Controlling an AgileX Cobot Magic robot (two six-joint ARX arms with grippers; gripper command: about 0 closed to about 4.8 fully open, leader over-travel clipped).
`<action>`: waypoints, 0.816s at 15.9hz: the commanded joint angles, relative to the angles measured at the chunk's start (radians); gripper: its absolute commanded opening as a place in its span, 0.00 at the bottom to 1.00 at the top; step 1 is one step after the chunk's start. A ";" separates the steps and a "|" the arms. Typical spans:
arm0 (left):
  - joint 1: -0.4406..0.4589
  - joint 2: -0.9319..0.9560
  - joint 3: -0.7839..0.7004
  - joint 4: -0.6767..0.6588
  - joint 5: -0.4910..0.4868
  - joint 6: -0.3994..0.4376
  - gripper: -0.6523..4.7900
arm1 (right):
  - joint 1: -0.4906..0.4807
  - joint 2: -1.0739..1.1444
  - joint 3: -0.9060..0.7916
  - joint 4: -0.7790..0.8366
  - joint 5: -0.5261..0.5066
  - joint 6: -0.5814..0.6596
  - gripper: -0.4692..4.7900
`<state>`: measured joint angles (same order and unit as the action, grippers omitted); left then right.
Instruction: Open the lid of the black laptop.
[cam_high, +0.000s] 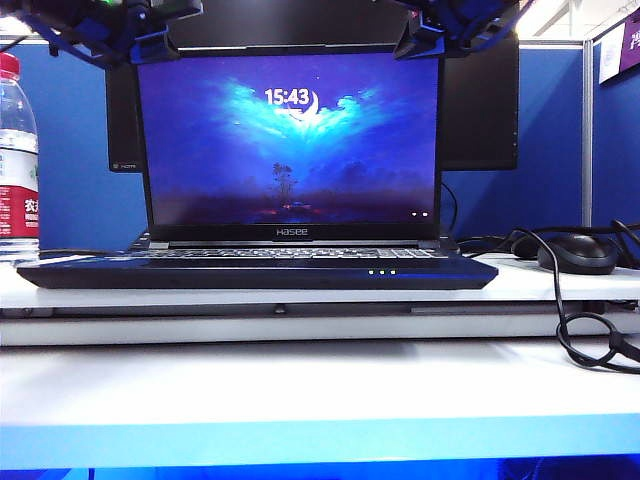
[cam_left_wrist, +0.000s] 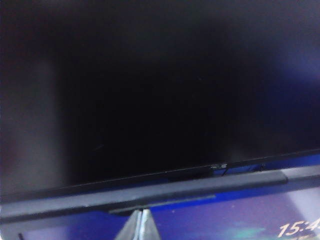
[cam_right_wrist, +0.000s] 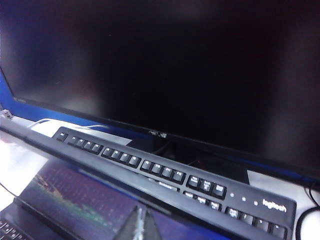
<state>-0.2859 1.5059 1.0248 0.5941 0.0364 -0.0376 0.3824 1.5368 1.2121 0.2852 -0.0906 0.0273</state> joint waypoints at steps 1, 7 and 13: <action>0.022 0.027 0.053 0.019 0.020 0.001 0.15 | -0.012 0.006 0.037 0.110 0.005 -0.009 0.11; 0.048 0.073 0.083 0.047 0.055 -0.004 0.15 | -0.042 0.041 0.040 0.146 -0.005 -0.009 0.11; 0.049 0.118 0.142 0.058 0.084 0.004 0.15 | -0.060 0.100 0.119 0.136 -0.043 -0.009 0.11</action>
<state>-0.2363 1.6260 1.1484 0.6201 0.1036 -0.0376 0.3256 1.6398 1.2987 0.3386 -0.1390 0.0208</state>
